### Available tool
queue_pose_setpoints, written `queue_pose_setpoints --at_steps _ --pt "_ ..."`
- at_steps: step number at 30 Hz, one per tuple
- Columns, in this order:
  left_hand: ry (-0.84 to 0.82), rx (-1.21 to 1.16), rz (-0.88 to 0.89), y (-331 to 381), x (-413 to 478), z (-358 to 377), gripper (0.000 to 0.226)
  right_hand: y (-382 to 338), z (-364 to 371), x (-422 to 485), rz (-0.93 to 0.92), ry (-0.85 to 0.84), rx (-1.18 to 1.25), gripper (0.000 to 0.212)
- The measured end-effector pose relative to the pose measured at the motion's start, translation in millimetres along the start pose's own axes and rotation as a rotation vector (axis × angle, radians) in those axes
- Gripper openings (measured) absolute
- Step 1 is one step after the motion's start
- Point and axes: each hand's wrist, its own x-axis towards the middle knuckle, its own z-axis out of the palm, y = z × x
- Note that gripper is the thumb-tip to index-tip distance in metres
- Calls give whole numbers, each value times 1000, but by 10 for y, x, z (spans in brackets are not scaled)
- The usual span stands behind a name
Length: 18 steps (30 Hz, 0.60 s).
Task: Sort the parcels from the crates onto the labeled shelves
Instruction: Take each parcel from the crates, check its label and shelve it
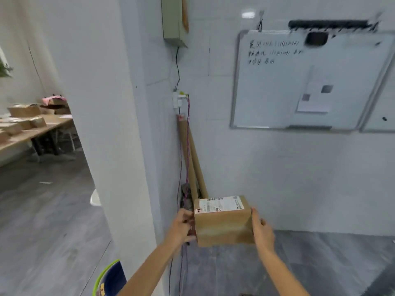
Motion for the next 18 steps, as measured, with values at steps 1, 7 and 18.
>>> queue_pose_setpoints --at_steps 1,7,18 --pt "3 2 36 132 -48 27 23 -126 -47 -12 -30 -1 35 58" --pt "51 -102 186 567 -246 79 26 -687 -255 -197 -98 -128 220 41" --pt "38 -201 475 943 -424 167 30 -1131 -522 -485 -353 -321 517 24"
